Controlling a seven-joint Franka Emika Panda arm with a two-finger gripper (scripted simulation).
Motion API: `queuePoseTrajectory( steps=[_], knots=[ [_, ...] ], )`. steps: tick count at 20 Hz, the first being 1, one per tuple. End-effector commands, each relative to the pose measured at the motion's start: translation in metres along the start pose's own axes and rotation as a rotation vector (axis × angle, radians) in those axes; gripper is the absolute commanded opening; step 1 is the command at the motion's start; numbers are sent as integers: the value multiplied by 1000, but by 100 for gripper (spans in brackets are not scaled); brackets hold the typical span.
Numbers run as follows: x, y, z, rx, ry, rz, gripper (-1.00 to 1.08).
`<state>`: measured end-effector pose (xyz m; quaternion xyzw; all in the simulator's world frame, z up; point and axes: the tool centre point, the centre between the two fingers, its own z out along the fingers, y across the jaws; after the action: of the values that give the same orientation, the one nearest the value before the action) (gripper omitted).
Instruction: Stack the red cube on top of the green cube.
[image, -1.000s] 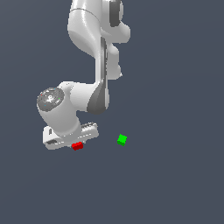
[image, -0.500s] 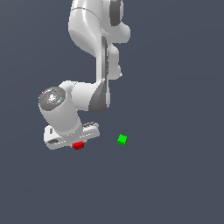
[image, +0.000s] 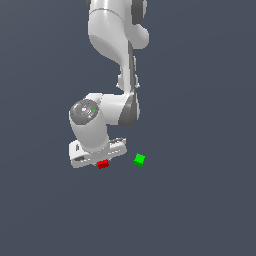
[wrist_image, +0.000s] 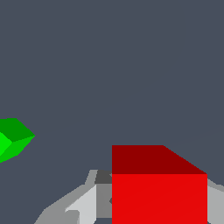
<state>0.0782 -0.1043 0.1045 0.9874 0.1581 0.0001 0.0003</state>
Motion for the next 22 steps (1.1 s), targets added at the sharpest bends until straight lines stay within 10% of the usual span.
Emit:
queuePoseTrajectory(
  steps=[1,13,21,22],
  knots=[
    [1,-24,6,0,1,-2,-100],
    [5,-140,37,0,0,-2,-100],
    [9,-165,44,1,0,-2,-100],
    [9,-165,44,1,0,-2,100]
  ],
)
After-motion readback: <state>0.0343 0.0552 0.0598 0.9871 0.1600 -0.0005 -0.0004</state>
